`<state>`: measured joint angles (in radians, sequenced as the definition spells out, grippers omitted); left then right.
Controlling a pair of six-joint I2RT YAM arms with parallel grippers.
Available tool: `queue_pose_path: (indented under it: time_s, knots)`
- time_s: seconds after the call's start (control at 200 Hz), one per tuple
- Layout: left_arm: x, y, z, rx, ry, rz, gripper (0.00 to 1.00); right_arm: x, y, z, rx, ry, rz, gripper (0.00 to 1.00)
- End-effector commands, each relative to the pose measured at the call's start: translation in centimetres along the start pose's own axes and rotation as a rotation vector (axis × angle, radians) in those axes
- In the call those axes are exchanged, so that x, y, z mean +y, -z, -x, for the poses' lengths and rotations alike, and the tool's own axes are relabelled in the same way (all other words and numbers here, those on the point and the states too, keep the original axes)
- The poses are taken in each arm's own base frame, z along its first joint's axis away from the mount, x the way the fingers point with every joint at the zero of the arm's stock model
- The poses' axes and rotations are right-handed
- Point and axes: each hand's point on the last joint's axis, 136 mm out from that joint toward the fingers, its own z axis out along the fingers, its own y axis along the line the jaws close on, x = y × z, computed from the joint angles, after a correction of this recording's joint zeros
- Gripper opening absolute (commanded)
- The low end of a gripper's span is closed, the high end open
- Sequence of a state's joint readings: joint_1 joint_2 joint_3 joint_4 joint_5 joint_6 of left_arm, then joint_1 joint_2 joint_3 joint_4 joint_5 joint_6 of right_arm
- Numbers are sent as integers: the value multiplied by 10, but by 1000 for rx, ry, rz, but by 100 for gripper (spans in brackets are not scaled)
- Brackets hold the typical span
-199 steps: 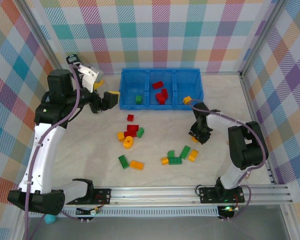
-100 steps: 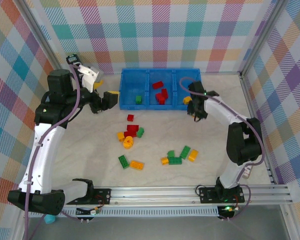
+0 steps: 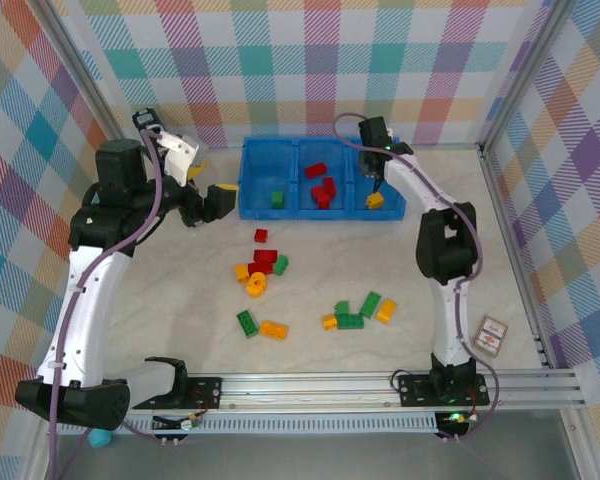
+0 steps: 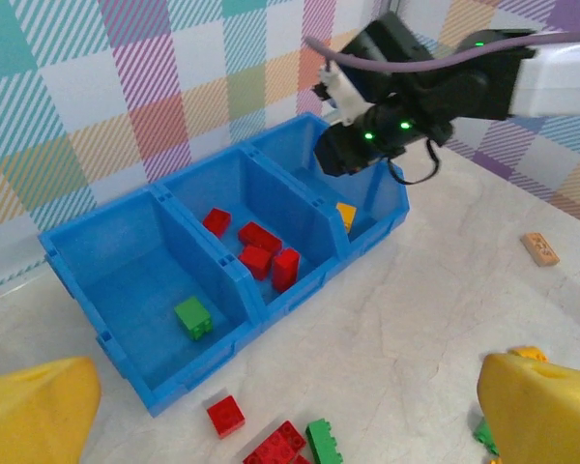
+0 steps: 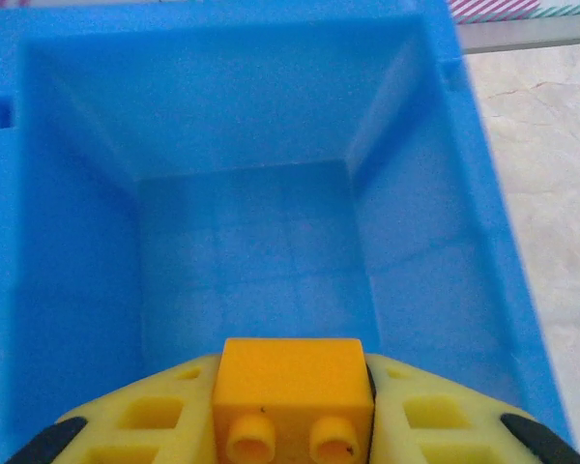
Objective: Sort the legos into containers by color
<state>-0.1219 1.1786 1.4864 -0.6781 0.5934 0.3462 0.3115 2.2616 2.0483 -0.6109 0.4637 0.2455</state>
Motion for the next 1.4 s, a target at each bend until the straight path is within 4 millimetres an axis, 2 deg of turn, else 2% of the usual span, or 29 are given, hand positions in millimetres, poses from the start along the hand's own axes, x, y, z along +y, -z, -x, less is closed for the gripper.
queue_pose_path:
  time_s: [0.0,0.14,0.305,0.375,0.445,0.515,0.59,0.71,0.86,0.98,1.035,1.26,1.395]
  knots:
    - [-4,1,4,3,-29,-21,100,-6,-13,3,27,31,-57,35]
    - [1,-2,0,18,-32,-6,100,-7,-33,-4,74,15,-69,36]
    - [5,-4,0,40,-30,4,100,-8,-41,-5,86,-8,-60,42]
    - [6,-4,0,44,-29,8,100,-10,-41,-5,87,-12,-61,47]
    - [7,-5,0,49,-28,11,100,-13,-37,-3,84,-24,-66,58]
    - [7,-4,-1,50,-29,12,100,-13,-29,2,79,-39,-56,65]
    - [7,-3,1,47,-31,12,100,-13,-14,8,73,-67,-31,66]
    - [5,-1,2,43,-33,11,100,-11,20,16,59,-123,21,65]
    - [1,5,10,23,-48,6,100,-19,63,0,83,-190,45,65]
    - [-5,9,13,-3,-57,-9,100,-30,92,-38,138,-266,56,65]
    - [-8,10,16,-21,-58,-22,100,-37,103,-65,187,-316,46,65]
    - [-19,16,25,-63,-61,-64,100,-58,140,-202,437,-514,12,63]
    - [-24,20,26,-84,-65,-73,100,-62,159,-260,537,-571,18,61]
